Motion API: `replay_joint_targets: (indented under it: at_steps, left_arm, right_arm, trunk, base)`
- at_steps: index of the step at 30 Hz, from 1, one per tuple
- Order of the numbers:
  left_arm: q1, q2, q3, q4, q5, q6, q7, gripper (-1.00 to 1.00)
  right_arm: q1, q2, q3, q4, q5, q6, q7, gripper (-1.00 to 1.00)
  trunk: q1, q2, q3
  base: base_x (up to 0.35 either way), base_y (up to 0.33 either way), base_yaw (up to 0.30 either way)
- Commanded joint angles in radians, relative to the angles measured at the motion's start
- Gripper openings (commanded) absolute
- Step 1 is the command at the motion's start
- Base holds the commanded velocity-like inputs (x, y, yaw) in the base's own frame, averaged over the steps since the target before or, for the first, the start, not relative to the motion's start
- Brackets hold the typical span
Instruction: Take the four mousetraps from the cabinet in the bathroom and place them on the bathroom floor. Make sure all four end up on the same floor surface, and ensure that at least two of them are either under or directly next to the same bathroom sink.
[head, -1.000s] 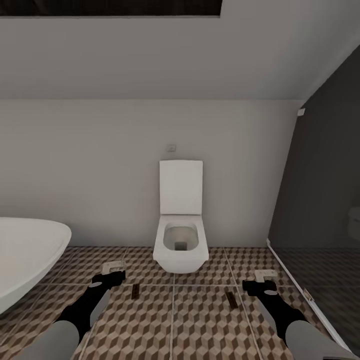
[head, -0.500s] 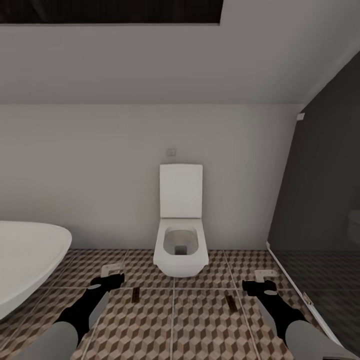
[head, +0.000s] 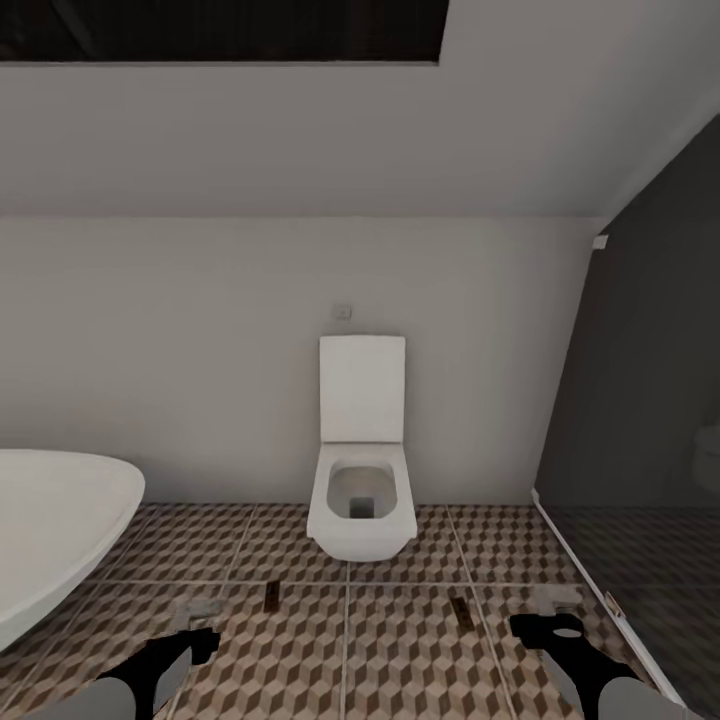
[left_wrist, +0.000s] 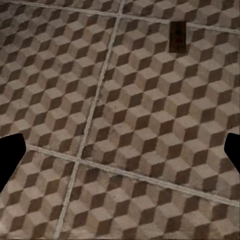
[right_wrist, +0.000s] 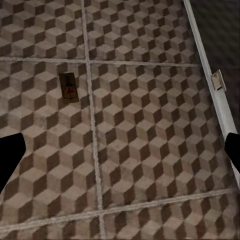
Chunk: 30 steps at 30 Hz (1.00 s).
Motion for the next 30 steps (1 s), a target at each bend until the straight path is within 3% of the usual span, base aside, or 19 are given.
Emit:
replay_joint_targets:
  at_steps: [1, 5, 10, 18, 30]
  left_arm:
    - [0.000, 0.000, -0.009, -0.001, 0.009, 0.006, 0.004, 1.00]
    - [0.005, 0.001, -0.009, 0.073, 0.012, -0.026, 0.002, 1.00]
    - [0.015, 0.001, -0.009, 0.106, 0.016, -0.067, 0.001, 1.00]
    - [0.080, 0.000, -0.009, 0.120, 0.031, -0.085, 0.000, 1.00]
    - [0.204, -0.001, -0.009, 0.126, 0.112, -0.093, -0.005, 1.00]
  right_arm:
    - [0.000, 0.000, -0.002, 0.001, 0.008, 0.000, -0.002, 1.00]
    - [0.038, -0.015, -0.001, 0.112, 0.008, -0.078, -0.002, 1.00]
    - [0.076, -0.025, -0.002, 0.163, 0.005, -0.157, -0.004, 1.00]
    - [0.157, -0.031, -0.002, 0.182, 0.002, -0.190, -0.004, 1.00]
    - [0.319, -0.032, -0.002, 0.189, -0.004, -0.211, -0.002, 1.00]
  trunk:
    - [-0.004, 0.007, 0.002]
    - [-0.019, 0.035, 0.015]
    - [-0.039, 0.070, 0.031]
    - [-0.069, 0.126, 0.056]
    - [-0.115, 0.210, 0.093]
  base:
    - [0.000, 0.000, 0.000]
    - [0.000, 0.000, 0.000]
    - [0.000, 0.000, 0.000]
    - [0.000, 0.000, 0.000]
    - [0.000, 0.000, 0.000]
